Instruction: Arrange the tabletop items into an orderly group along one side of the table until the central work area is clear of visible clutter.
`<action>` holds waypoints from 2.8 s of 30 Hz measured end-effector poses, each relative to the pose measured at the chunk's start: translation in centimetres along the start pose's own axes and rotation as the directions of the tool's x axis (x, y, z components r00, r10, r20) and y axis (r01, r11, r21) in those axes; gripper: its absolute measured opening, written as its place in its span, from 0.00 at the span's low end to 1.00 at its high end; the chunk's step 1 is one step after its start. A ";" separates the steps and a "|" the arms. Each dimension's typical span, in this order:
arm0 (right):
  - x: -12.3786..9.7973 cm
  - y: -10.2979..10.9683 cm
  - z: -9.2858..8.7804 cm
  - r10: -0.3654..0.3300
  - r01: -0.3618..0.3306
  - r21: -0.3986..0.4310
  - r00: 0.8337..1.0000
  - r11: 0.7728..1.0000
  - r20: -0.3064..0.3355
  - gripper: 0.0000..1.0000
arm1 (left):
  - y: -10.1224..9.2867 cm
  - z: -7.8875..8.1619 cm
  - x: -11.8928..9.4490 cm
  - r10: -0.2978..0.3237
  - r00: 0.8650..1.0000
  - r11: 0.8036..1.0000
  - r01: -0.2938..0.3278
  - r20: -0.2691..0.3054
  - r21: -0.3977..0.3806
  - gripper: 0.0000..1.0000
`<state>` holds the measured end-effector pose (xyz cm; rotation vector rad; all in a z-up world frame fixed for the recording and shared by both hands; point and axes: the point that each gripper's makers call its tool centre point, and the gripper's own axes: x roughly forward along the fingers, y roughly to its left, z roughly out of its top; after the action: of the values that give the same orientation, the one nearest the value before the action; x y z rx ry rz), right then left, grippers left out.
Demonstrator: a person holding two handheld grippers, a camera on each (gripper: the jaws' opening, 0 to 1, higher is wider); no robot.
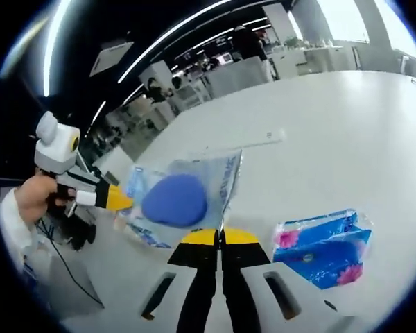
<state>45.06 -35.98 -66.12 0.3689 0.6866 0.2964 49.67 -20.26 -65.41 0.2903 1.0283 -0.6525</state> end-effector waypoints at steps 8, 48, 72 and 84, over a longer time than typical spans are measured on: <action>-0.2 -0.4 -1.7 0.005 -0.005 -0.002 0.999 1.000 -0.050 0.00 | -0.6 -1.3 0.9 0.006 1.000 1.000 -0.005 -0.026 0.027 0.00; 2.4 -3.1 -9.2 -0.052 0.031 -0.075 0.956 0.997 -0.289 0.00 | -0.9 -6.6 6.4 0.143 0.980 0.973 -0.114 -0.137 0.200 0.00; 2.4 -3.1 -9.5 -0.044 0.023 -0.078 0.958 0.997 -0.283 0.00 | -0.7 -7.7 7.5 0.172 0.977 0.972 -0.147 -0.127 0.183 0.00; 1.0 -2.4 -8.3 -0.033 -0.033 -0.273 0.972 0.961 -0.234 0.09 | -0.6 -7.9 7.6 0.190 0.975 0.972 -0.170 -0.115 0.163 0.00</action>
<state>40.67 -35.81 -73.61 0.0668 0.8669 0.4350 46.48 -19.45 -75.88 0.5600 1.0640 -0.5533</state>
